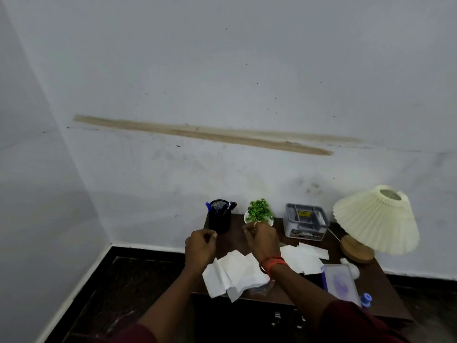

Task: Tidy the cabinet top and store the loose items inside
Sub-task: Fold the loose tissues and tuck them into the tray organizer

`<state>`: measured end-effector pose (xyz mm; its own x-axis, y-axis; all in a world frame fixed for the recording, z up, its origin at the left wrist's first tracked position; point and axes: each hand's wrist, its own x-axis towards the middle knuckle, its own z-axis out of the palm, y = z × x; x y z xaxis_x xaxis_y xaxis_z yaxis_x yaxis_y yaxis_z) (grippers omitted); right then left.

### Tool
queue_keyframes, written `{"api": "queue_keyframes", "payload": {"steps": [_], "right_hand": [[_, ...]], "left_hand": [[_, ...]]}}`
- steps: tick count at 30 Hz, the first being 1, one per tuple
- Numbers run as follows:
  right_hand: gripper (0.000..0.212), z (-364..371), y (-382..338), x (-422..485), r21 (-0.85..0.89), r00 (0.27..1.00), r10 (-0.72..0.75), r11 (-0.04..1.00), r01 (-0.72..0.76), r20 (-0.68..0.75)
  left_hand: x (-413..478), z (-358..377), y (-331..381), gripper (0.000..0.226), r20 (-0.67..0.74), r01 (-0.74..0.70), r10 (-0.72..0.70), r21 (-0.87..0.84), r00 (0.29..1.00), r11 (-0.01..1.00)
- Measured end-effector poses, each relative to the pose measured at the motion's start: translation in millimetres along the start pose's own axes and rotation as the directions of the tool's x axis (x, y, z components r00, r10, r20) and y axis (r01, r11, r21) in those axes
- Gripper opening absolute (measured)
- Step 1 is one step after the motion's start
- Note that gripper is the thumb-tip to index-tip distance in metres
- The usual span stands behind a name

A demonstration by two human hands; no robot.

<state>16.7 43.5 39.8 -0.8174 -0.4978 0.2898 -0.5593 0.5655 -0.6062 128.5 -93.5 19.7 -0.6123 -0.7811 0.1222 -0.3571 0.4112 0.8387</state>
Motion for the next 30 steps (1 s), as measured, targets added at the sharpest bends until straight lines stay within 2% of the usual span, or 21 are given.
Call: {"api": "queue_keyframes", "payload": {"steps": [5,8,12,15,21,30], "right_hand": [[0.015,1.7,19.9,-30.3,-0.035,0.99,0.088,0.996,-0.085,0.11],[0.016,2.3,25.4,-39.4,-0.091,0.973,0.145,0.987,-0.13,0.177],[0.023,7.2,28.1,-43.1,-0.169,0.946,0.207,0.971,-0.168,0.248],[0.028,11.6,27.1,-43.3,-0.233,0.929,0.264,0.951,-0.205,0.261],[0.04,21.1,29.4,-45.5,-0.328,0.903,0.336,0.913,-0.242,0.269],[0.041,26.7,21.0,-44.0,-0.322,0.902,0.386,0.893,-0.314,0.192]], "left_hand": [[-38.2,4.9,-19.1,0.01,0.029,0.201,-0.199,-0.13,0.98,0.971],[-53.7,7.4,-33.4,0.009,0.053,0.364,-0.362,-0.238,0.931,0.9],[-69.3,11.6,-48.6,0.009,0.089,0.466,-0.469,-0.376,0.879,0.801],[-80.8,14.0,-48.6,0.018,0.092,0.493,-0.512,-0.455,0.854,0.741],[-90.5,20.1,-51.0,0.013,0.16,0.532,-0.546,-0.555,0.822,0.639],[-93.7,22.3,-54.2,0.012,0.203,0.564,-0.568,-0.586,0.798,0.582]]}}
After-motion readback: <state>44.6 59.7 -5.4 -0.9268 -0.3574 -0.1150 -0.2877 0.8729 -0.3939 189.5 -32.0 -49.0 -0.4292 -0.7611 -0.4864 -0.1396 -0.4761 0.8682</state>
